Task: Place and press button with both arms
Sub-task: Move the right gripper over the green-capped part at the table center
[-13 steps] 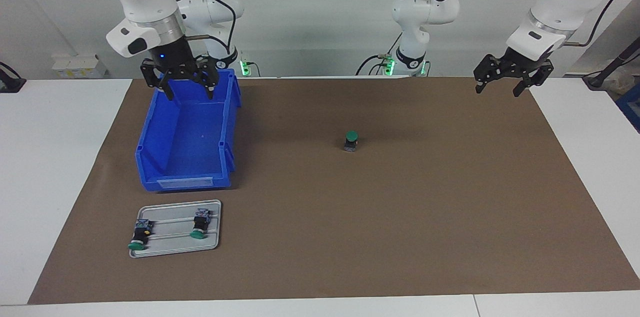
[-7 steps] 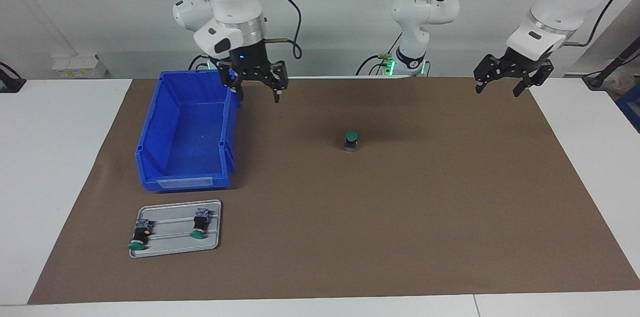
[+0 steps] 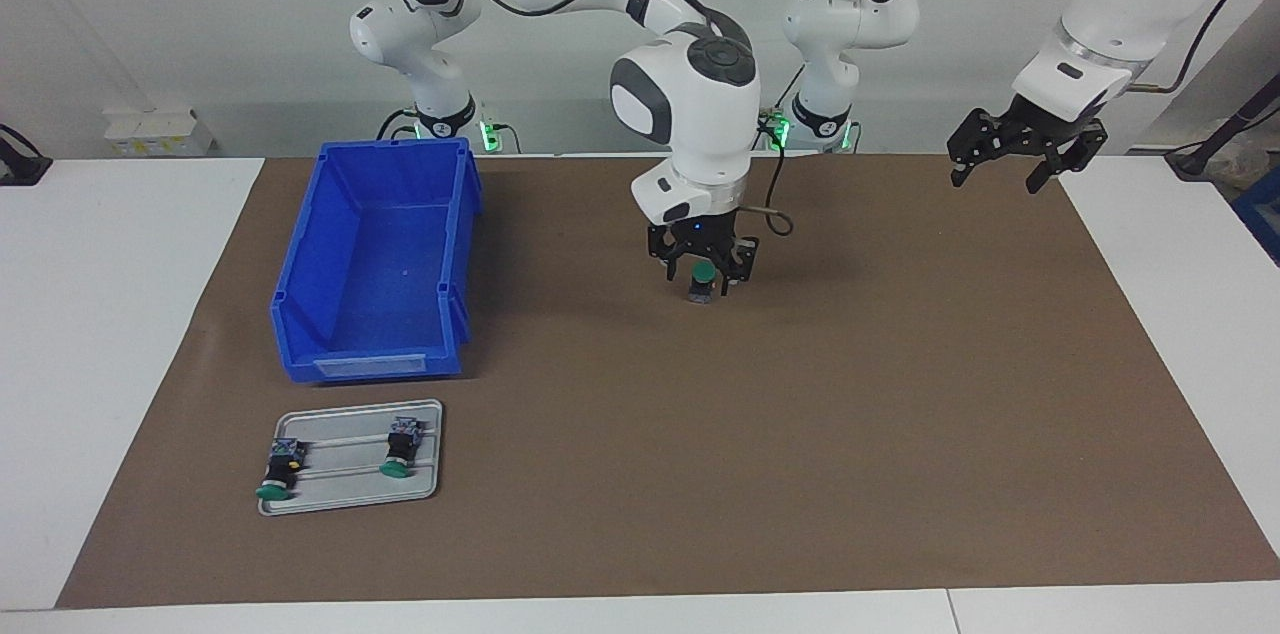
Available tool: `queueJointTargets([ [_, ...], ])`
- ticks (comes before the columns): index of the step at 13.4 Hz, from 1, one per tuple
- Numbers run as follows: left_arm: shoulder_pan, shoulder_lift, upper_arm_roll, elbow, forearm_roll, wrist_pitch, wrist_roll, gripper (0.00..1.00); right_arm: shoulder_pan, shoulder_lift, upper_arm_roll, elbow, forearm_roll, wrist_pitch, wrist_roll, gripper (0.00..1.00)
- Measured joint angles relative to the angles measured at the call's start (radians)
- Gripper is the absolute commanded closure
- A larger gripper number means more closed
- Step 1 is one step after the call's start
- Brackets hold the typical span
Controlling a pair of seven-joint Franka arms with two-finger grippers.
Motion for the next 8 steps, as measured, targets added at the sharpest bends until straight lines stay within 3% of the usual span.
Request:
queueJointTargets([
  [3,0.0,0.0,0.0,0.0,0.0,0.0,0.0,0.0,0.036,0.068,-0.001,0.001,-0.02,0.043,0.073,0.22],
  [8,0.0,0.0,0.0,0.0,0.0,0.0,0.0,0.0,0.039,0.08,-0.001,-0.014,-0.05,0.083,0.039,0.23],
])
